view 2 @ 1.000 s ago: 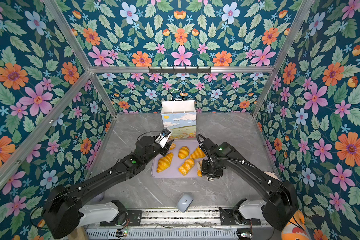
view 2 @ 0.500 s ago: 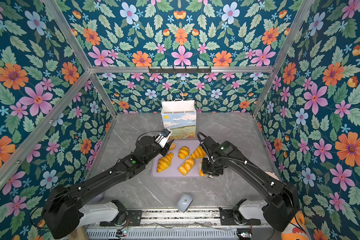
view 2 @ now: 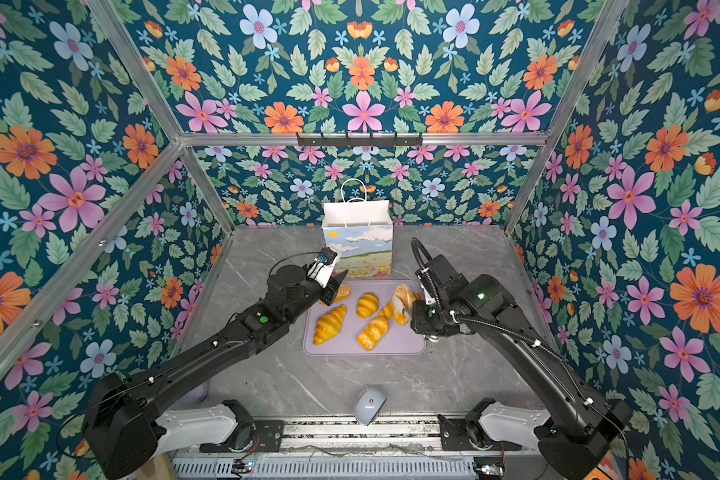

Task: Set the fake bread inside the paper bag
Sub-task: 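Squeeze the tongs around the bun and lift it with right gripper, then carry the bun toward the bag opening with right gripper while left holds bag rim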

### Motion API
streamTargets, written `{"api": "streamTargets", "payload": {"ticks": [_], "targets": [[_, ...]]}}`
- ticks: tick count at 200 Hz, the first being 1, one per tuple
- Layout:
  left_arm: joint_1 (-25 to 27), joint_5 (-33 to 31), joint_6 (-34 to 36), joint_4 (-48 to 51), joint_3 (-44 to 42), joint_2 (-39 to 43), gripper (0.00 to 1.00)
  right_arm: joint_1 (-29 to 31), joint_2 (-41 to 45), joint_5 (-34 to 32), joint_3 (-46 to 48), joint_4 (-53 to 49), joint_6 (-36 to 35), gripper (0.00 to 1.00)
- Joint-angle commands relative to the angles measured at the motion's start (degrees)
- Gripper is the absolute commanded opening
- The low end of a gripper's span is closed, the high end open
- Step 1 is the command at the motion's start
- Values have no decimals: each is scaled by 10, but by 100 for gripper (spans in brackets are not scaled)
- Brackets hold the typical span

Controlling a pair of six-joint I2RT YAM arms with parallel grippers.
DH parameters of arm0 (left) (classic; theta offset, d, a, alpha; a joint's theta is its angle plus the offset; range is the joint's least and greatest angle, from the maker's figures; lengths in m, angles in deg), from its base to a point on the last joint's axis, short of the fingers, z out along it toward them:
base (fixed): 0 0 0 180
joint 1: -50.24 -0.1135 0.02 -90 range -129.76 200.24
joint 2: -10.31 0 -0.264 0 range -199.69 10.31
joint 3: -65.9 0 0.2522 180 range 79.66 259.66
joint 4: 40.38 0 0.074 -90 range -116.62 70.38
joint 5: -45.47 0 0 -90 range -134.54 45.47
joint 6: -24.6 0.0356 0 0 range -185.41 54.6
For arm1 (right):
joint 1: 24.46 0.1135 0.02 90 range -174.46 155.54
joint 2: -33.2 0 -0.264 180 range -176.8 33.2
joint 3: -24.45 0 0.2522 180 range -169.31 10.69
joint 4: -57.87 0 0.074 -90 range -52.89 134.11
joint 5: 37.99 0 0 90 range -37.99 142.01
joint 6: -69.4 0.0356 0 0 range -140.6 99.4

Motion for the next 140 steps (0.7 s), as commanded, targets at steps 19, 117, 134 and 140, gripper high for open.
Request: {"api": "streamTargets", "payload": {"ticks": [19,117,134,140], "targets": [[-36,-39,-137,107,92,-15,52,-53,12,4,-50,14,-96,30],[-191,95,-322,229,304,-138,58,-180,-48,105,-155,128,-257,27],[-197,117,-323,249,340,-169,58,-202,-63,121,-170,149,-279,28],[-198,123,-322,256,353,-182,58,-209,-68,127,-174,157,-286,29]]}}
